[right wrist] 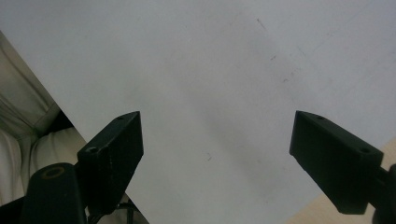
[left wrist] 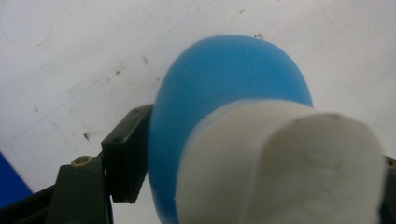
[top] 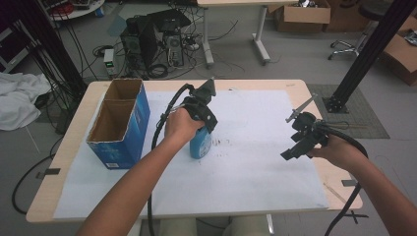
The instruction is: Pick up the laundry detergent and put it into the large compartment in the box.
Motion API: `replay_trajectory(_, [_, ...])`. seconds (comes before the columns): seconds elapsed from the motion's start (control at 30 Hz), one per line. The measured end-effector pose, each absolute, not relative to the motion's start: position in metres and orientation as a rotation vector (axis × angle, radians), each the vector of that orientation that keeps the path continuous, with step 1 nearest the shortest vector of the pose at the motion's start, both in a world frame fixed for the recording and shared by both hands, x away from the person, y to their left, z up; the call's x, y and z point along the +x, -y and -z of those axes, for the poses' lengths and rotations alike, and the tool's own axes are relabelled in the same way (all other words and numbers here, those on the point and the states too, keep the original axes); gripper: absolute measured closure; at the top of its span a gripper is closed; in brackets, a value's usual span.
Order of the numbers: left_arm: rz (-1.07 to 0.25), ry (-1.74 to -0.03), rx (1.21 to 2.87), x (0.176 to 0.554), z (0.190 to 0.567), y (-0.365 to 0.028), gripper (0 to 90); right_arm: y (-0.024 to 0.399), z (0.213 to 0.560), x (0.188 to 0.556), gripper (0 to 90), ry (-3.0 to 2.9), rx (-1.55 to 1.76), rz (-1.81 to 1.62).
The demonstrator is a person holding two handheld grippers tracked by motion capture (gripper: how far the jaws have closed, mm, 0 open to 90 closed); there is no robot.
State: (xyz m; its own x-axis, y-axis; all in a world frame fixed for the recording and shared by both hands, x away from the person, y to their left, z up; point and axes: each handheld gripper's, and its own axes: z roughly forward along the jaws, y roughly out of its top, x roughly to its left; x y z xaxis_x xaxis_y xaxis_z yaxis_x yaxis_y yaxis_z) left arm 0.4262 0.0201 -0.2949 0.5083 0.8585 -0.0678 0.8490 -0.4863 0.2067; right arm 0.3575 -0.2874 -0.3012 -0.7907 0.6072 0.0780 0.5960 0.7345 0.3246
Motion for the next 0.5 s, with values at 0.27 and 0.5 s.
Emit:
replay_trajectory(0.27, [-0.071, -1.468, 2.527, 0.4261, 0.2947, -0.0207, 32.8, 0.2873, 0.3020, 0.3576, 17.3, -2.896, 1.005, -0.523])
replay_trajectory(0.5, [-0.072, -1.461, 2.525, 0.4249, 0.2940, -0.0193, 36.8, 0.2862, 0.3027, 0.3576, 17.3, -2.898, 1.007, -0.526])
